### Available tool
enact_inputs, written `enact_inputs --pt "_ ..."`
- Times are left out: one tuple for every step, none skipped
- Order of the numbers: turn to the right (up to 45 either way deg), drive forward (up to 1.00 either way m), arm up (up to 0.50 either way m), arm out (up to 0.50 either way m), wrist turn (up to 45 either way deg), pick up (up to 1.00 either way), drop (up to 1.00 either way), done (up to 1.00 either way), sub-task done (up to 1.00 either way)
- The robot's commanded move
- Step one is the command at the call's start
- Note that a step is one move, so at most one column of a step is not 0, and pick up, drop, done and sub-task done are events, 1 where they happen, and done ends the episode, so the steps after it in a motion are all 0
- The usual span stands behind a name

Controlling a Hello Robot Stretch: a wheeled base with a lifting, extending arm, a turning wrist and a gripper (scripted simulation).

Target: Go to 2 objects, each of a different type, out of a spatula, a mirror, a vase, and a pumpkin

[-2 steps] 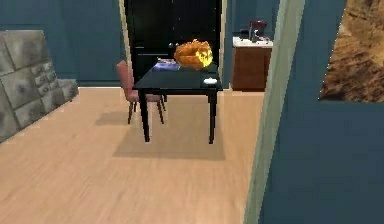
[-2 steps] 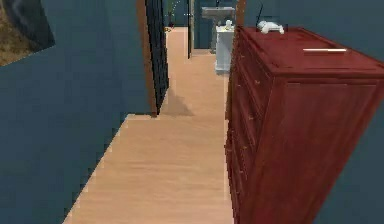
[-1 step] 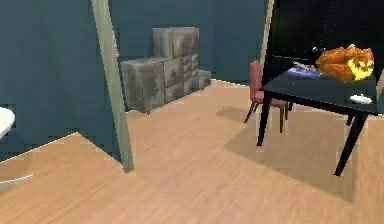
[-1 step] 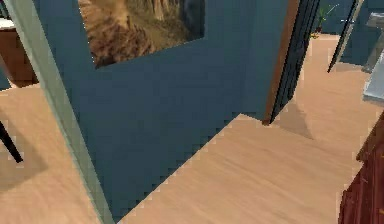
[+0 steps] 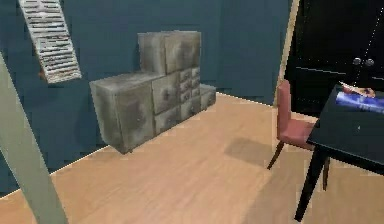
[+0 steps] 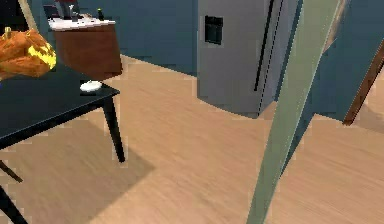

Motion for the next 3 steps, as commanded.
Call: enact_inputs --pt "-6.0 0.00 0.00 0.00 0.0 0.00 0.00 0.00 0.00" --pt "0.0 0.55 0.00 0.00 0.0 0.00 0.00 0.00 0.00" --pt "-21.0 0.00 0.00 0.00 0.0 0.00 0.00 0.00 0.00"
